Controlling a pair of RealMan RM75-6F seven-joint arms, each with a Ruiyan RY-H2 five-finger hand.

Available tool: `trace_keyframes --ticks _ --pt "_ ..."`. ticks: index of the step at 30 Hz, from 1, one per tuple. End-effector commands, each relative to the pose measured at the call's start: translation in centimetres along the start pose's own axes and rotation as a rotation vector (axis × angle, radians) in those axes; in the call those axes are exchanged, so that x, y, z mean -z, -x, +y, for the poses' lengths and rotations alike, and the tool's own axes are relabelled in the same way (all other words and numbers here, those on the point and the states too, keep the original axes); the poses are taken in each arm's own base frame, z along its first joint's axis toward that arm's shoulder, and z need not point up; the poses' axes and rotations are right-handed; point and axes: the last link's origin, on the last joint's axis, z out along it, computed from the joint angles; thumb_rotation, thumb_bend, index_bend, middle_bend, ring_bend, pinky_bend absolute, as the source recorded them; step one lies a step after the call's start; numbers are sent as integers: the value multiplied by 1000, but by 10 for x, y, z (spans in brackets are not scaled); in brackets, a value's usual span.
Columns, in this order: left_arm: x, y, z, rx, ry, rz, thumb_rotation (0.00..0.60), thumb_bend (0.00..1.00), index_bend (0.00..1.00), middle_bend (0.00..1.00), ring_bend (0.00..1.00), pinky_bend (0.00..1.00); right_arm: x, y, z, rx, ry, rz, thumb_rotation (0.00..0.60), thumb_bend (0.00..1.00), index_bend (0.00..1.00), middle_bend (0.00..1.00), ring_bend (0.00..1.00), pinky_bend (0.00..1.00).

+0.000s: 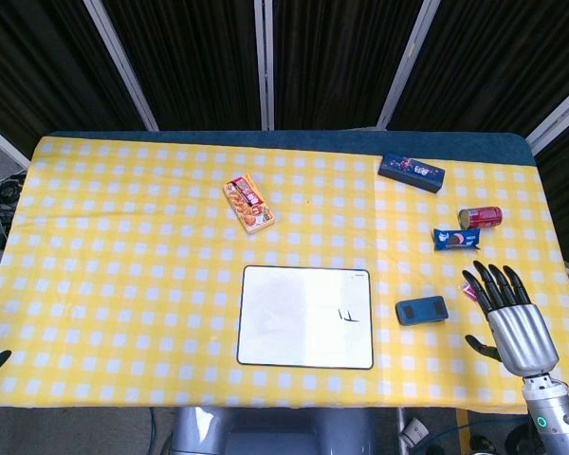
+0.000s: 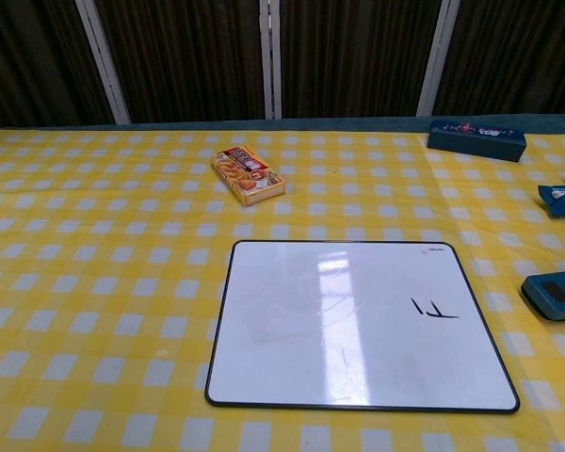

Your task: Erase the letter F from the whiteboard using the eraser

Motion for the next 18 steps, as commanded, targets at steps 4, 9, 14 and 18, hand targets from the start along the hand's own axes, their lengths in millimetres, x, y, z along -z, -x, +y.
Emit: trace_keyframes --ticks 4,9,14,18 --pt "1 -1 -1 2 -4 1 600 0 0 0 0 0 0 2 -1 -5 -5 -16 600 0 0 0 0 0" --pt "-2 1 2 -5 4 -1 600 0 0 0 0 0 -6 14 -1 -39 -18 -105 600 0 0 0 0 0" --pt "-9 6 4 -18 5 -16 600 0 0 0 0 0 -24 29 -1 -86 -55 -194 600 0 22 13 0 0" --pt "-19 14 3 -45 -11 -39 600 0 0 0 0 0 -42 50 -5 -11 -125 -288 600 0 97 129 23 61"
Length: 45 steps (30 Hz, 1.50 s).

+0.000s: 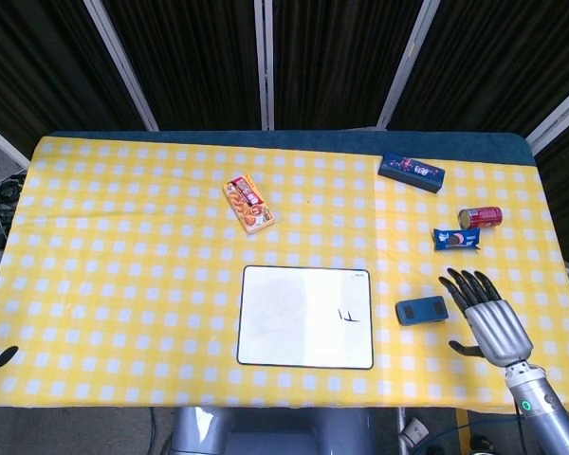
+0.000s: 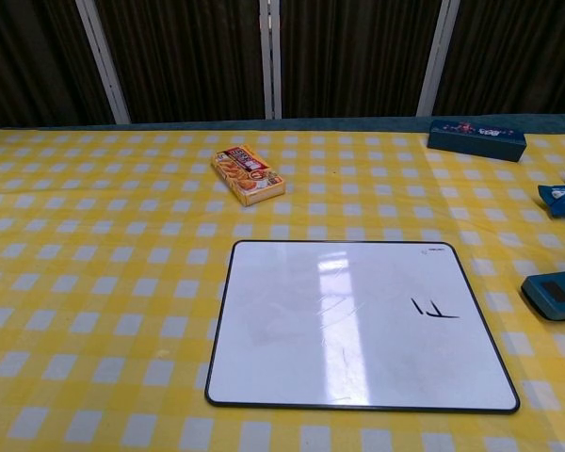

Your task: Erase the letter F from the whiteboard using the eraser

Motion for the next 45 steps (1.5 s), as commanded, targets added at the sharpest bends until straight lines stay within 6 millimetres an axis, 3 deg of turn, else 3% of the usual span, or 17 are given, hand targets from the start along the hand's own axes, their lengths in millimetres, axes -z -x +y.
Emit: trace_keyframes --ticks 1,4,13,26,33,41,45 --pt "-8 7 0 -18 -13 -19 600 0 0 0 0 0 -25 16 -2 51 -57 -89 600 0 130 161 49 105" --pt "-11 10 -1 -29 -26 -31 600 0 0 0 0 0 -37 26 -6 57 -85 -133 600 12 196 227 115 173" --pt "-13 13 -1 -34 -46 -35 600 0 0 0 0 0 -65 46 -14 112 -142 -149 600 77 223 305 200 282" --pt "-11 12 -5 -26 -57 -35 600 0 0 0 0 0 -75 59 -14 140 -146 -135 600 95 304 377 269 320" --pt "-12 13 -5 -26 -55 -38 600 0 0 0 0 0 -78 59 -16 118 -151 -98 600 220 443 488 389 385" --pt "-16 16 -4 -28 -53 -50 600 0 0 0 0 0 -89 39 -45 110 -243 -53 600 245 459 505 404 389" --pt "-19 16 -4 -26 -57 -53 600 0 0 0 0 0 -106 28 -77 131 -328 -49 600 257 462 507 410 389"
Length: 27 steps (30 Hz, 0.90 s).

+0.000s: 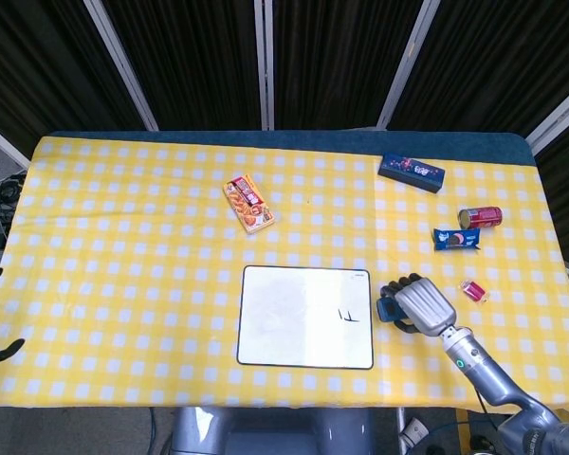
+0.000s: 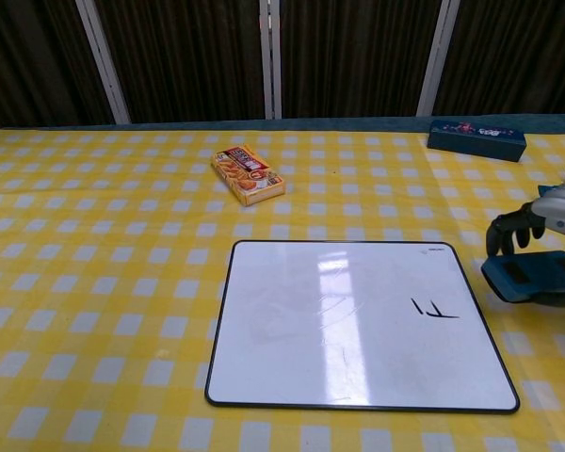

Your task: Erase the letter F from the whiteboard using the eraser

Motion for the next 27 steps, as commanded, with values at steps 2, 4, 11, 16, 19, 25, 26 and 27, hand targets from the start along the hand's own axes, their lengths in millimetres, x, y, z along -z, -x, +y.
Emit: trace_keyframes --ticks 2,4,11,16,19,25,26,27 --pt "-3 0 -1 3 -6 -3 600 0 0 0 0 0 -28 -16 -29 40 -96 -5 600 261 463 507 412 389" --pt "-5 1 -1 5 -10 -7 600 0 0 0 0 0 -43 -20 -46 67 -144 -9 600 263 464 508 414 389" --pt "-12 5 -8 2 -39 -26 600 0 0 0 0 0 -80 -16 -68 107 -168 -44 600 287 481 522 428 400" --pt "-12 4 -12 5 -51 -26 600 0 0 0 0 0 -90 -11 -65 122 -144 -70 600 317 485 526 436 405" --pt "-12 3 -15 4 -57 -27 600 0 0 0 0 0 -87 -8 -59 140 -137 -92 600 350 491 532 451 408" --pt "-11 3 -16 8 -57 -25 600 0 0 0 0 0 -71 1 -53 160 -150 -141 600 411 517 555 471 420" --pt "-11 3 -16 6 -56 -25 600 0 0 0 0 0 -68 2 -53 162 -157 -145 600 419 520 558 473 422" --pt "-11 3 -16 6 -56 -25 600 0 0 0 0 0 -68 2 -53 162 -158 -146 600 429 524 562 476 425"
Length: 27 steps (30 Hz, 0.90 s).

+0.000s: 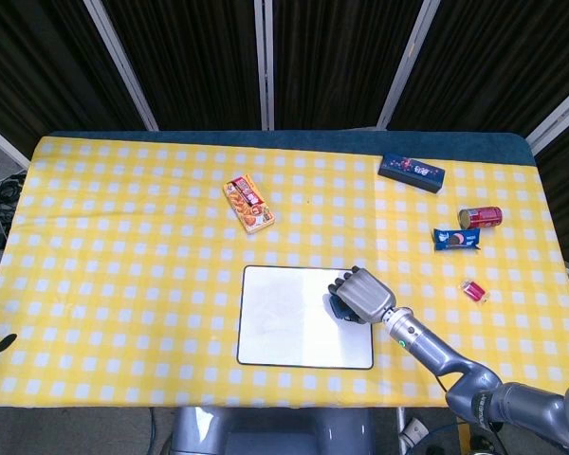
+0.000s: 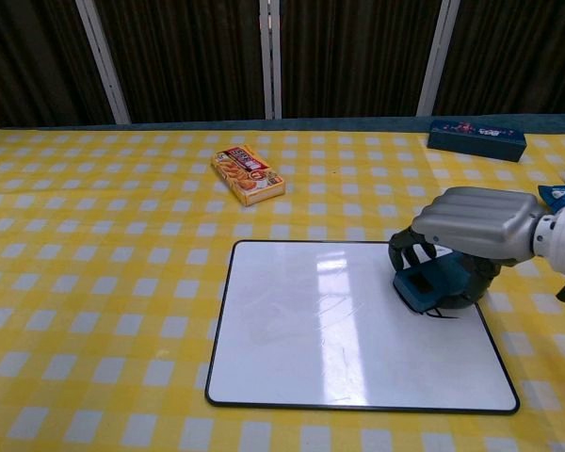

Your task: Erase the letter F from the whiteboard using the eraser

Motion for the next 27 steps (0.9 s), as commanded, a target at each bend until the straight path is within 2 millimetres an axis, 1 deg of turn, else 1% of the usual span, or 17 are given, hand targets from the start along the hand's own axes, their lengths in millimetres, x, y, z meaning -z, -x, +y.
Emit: trace_keyframes --ticks 1,7,13,15,18,22,27 --pt "0 0 0 -2 2 -1 600 0 0 0 0 0 6 3 -1 2 -13 -10 600 435 527 564 477 427" --pt "-1 4 4 -10 9 -11 600 0 0 0 0 0 28 8 -13 -10 -72 -46 600 460 533 573 484 429" --pt "-2 5 6 -13 10 -14 600 0 0 0 0 0 45 9 -27 -11 -129 -75 600 460 537 575 490 429" --pt "-2 5 7 -11 9 -12 600 0 0 0 0 0 48 10 -30 -6 -139 -81 600 460 539 576 492 428" --pt "-2 4 7 -9 9 -12 600 0 0 0 0 0 46 8 -28 -3 -130 -73 600 462 539 577 492 429" --pt "-2 4 6 -9 8 -12 600 0 0 0 0 0 37 4 -21 0 -96 -52 600 466 540 578 494 429" --pt "-2 4 6 -8 7 -14 600 0 0 0 0 0 16 1 -8 -5 -26 -38 600 474 540 578 494 429"
